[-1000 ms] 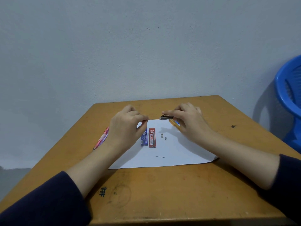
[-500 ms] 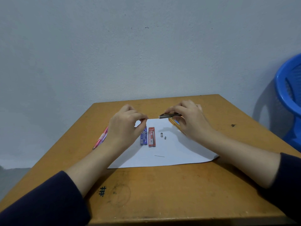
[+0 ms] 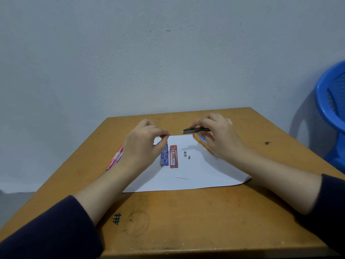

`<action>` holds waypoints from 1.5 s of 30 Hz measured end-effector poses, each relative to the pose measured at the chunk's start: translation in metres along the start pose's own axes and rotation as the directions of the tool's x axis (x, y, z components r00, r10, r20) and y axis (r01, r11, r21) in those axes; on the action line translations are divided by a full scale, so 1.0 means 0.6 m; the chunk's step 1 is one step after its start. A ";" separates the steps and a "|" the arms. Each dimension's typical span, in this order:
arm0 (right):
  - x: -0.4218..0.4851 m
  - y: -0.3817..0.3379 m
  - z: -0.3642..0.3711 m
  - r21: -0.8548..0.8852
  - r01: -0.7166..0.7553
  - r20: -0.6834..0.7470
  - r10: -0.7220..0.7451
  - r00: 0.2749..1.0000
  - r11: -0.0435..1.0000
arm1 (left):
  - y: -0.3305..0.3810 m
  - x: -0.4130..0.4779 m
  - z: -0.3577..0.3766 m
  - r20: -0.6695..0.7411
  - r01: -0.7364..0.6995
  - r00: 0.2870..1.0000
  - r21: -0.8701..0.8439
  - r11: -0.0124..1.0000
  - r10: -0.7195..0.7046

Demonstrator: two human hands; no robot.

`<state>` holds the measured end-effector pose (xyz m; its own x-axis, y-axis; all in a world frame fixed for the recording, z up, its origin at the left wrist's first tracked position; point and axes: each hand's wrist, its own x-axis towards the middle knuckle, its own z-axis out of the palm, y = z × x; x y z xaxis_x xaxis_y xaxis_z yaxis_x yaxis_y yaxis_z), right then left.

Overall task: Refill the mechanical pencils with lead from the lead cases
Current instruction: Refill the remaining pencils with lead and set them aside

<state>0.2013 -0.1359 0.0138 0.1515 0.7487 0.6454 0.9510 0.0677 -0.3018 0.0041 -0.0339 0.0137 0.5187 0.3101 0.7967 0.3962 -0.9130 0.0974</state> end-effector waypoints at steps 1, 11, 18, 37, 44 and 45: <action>0.000 0.000 0.000 0.001 -0.001 0.000 0.001 1.000 1.000 | 0.000 0.000 0.000 0.002 0.003 1.000 -0.001 1.000 -0.003; 0.000 0.000 0.001 0.014 0.002 -0.036 -0.002 0.999 1.000 | 0.003 0.000 -0.004 -0.016 -0.008 1.000 0.004 1.000 0.008; 0.001 0.003 0.001 0.031 -0.005 -0.044 0.007 0.999 1.000 | 0.003 0.000 -0.004 -0.009 -0.019 1.000 0.001 1.000 0.019; -0.002 -0.002 0.005 0.050 0.029 -0.046 -0.027 0.999 0.998 | 0.001 -0.001 0.003 -0.036 -0.048 0.998 0.010 0.999 0.049; -0.005 -0.008 0.003 0.084 0.029 -0.024 -0.027 0.999 0.996 | -0.003 -0.001 0.011 -0.048 -0.082 0.996 -0.055 0.995 0.080; -0.005 -0.009 0.003 0.107 0.023 -0.017 -0.022 1.000 0.994 | -0.002 -0.002 0.011 -0.064 -0.079 0.995 -0.078 0.994 0.074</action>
<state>0.1952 -0.1375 0.0122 0.1354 0.7356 0.6637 0.9198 0.1557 -0.3602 0.0080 -0.0313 0.0089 0.4967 0.2239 0.8385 0.2937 -0.9525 0.0803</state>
